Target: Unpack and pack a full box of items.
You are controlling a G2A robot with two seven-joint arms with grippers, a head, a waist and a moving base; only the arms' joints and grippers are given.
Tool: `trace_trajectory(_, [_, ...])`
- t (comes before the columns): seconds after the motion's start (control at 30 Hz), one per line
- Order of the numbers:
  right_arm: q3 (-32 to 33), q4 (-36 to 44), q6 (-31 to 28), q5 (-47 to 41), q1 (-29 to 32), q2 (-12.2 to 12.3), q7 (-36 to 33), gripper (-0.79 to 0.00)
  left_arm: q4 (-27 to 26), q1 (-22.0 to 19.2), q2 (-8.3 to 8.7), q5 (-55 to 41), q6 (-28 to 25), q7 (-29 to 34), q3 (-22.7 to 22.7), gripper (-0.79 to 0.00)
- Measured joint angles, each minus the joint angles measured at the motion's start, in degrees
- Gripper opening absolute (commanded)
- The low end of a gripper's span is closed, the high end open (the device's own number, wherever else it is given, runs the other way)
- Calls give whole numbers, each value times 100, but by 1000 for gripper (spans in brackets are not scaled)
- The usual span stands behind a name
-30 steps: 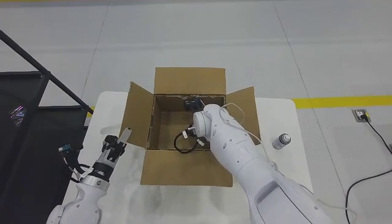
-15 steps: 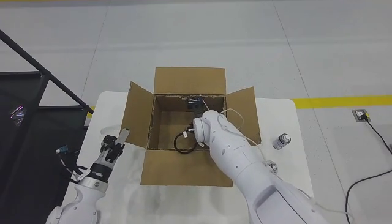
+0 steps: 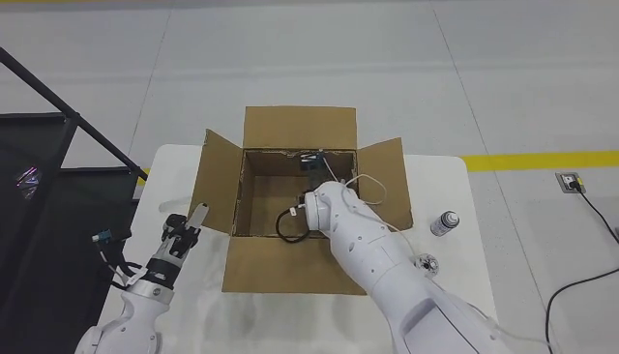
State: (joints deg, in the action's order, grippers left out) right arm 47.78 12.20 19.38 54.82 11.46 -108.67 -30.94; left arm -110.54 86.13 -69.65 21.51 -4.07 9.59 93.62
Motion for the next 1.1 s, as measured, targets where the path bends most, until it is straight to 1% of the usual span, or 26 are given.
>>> trace_trajectory(0.1, [27,31,137,-7,21,3,30,0,-1,-5,-1,16,3,9,-6,0])
trace_trajectory(0.2, [81,4,322,-53,-19,18,-84,0,-1,-11,-1,20,-4,29,-6,0])
trace_trajectory(0.43, [201,-14,432,-148,-7,75,-33,0,31,-14,0,-16,-31,47,42,0])
trace_trajectory(0.57, [173,-10,420,-52,-19,82,-263,0,50,-17,-1,-36,-40,56,55,0])
trace_trajectory(0.7, [71,52,54,155,-16,74,-478,0,57,-22,-1,-36,-59,56,60,0])
trace_trajectory(0.8, [29,125,-377,250,25,83,-400,0,65,-24,-2,-30,-62,52,63,0])
trace_trajectory(0.9, [29,153,-585,296,37,102,-327,0,76,-26,-3,-24,-61,47,64,0])
trace_trajectory(0.97, [50,166,-449,291,45,106,-297,0,76,-28,-4,-24,-61,48,64,0])
trace_trajectory(1.1, [-35,322,251,457,96,29,-487,0,81,-27,-6,-35,-75,46,62,0])
